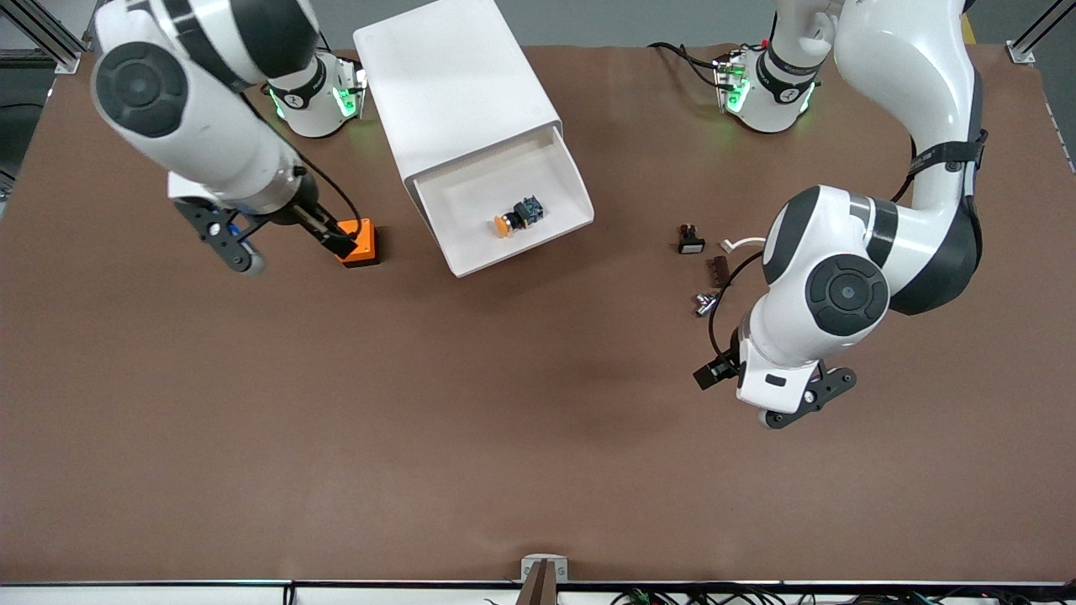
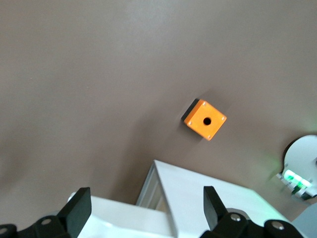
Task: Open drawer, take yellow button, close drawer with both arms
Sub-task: 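Move the right gripper over the open drawer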
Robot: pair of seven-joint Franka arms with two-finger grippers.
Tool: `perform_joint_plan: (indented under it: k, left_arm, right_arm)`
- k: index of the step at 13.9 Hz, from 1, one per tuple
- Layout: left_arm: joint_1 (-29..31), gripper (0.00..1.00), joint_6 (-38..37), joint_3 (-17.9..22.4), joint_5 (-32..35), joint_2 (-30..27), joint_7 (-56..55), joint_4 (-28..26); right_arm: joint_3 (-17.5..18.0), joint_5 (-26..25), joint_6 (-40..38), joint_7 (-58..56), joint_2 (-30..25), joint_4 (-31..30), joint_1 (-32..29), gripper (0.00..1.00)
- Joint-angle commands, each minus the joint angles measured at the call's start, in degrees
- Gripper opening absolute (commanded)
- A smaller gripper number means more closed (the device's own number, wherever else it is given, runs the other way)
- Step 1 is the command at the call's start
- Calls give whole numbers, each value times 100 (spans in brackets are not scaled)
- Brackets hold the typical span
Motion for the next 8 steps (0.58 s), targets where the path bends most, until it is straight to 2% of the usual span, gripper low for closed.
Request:
perform_joint_plan:
  k: [1, 3, 8]
  left_arm:
    - [30, 99, 71, -40, -67, -143, 29, -160]
    - [30, 99, 71, -40, -67, -143, 29, -160]
    - [56, 99, 63, -40, -67, -143, 29, -160]
  right_arm:
    - [-70, 71, 114, 909, 9, 63, 463, 100]
    - [-70, 79, 271, 1465, 9, 63, 545, 100]
    - [-70, 79, 553, 1967, 122, 54, 868, 100]
